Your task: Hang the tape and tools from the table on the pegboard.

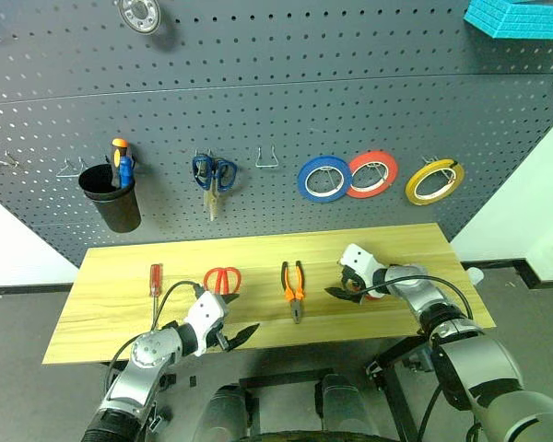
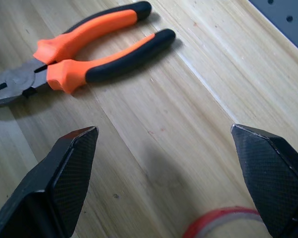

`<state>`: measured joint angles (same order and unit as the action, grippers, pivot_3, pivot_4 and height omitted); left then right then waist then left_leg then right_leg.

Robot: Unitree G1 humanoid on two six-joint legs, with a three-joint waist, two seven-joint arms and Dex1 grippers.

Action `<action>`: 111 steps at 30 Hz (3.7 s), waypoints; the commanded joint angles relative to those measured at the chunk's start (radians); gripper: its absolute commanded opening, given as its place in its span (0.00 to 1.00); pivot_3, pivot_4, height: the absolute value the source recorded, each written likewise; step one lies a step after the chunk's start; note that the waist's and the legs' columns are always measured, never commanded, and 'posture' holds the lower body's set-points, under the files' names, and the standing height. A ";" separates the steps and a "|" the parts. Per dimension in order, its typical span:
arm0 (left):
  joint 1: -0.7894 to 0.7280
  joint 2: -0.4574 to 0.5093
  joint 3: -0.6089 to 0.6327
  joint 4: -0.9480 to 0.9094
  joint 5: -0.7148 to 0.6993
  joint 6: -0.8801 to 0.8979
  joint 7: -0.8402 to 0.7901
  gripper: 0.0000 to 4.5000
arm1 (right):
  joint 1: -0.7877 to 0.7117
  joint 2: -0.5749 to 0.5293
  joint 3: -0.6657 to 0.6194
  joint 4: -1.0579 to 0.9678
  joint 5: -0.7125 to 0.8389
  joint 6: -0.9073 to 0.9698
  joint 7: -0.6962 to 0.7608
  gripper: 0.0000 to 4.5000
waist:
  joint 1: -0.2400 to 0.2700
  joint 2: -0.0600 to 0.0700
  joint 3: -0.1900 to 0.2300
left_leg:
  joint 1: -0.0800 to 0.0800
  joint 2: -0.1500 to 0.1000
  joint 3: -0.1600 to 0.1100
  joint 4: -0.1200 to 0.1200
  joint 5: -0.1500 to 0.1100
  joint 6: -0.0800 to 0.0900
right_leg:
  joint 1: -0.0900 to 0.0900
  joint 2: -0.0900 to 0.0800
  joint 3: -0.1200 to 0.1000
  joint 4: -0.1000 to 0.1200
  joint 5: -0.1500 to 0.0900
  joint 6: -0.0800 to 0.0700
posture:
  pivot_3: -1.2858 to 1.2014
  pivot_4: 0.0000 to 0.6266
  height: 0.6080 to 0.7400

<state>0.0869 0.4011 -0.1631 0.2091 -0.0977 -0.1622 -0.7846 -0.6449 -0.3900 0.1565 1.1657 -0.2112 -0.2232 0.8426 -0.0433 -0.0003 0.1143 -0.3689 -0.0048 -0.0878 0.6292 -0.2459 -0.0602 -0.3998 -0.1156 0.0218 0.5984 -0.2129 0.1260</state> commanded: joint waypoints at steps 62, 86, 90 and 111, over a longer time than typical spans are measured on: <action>-0.123 -0.111 0.111 -0.139 -0.150 -0.211 0.073 0.97 | 0.027 -0.380 0.152 -0.444 -0.538 -0.384 -0.974 0.01 | -0.002 -0.004 0.000 | -0.003 0.000 0.003 0.001 0.000 0.000 | -0.002 -0.001 0.002 -0.003 0.001 -0.002 | 0.51 0.07 1.00; -0.052 0.075 0.135 -0.060 -0.023 0.082 0.149 0.97 | 0.229 -0.039 0.160 -0.567 0.082 0.003 -0.074 0.96 | -0.021 -0.009 0.000 | 0.012 0.000 0.000 0.001 0.000 0.001 | 0.012 0.001 0.003 0.000 0.000 0.000 | 0.51 0.09 1.00; -0.034 0.105 0.162 -0.053 -0.038 0.095 0.131 0.97 | 0.240 0.051 0.152 -0.704 0.108 0.364 -0.074 0.99 | -0.023 -0.008 0.001 | 0.010 0.001 -0.001 -0.001 0.000 0.000 | 0.008 0.002 0.003 0.001 0.000 0.000 | 0.51 0.10 1.00; 0.108 0.187 0.199 -0.092 -0.057 0.113 0.050 0.97 | 0.109 0.437 0.002 -0.724 0.135 1.172 -0.526 0.99 | -0.005 -0.002 0.021 | -0.007 0.001 0.000 -0.003 0.000 0.000 | -0.012 0.002 0.003 0.004 0.000 0.000 | 0.51 0.24 1.00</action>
<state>0.1890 0.5808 0.0087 0.1541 -0.1361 -0.0485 -0.7293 -0.5055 0.0252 0.1779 0.4388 -0.0824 0.9499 0.3601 -0.0479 -0.0023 0.1356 -0.3756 -0.0035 -0.0883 0.6265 -0.2460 -0.0605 -0.4123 -0.1132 0.0249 0.6020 -0.2133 0.1256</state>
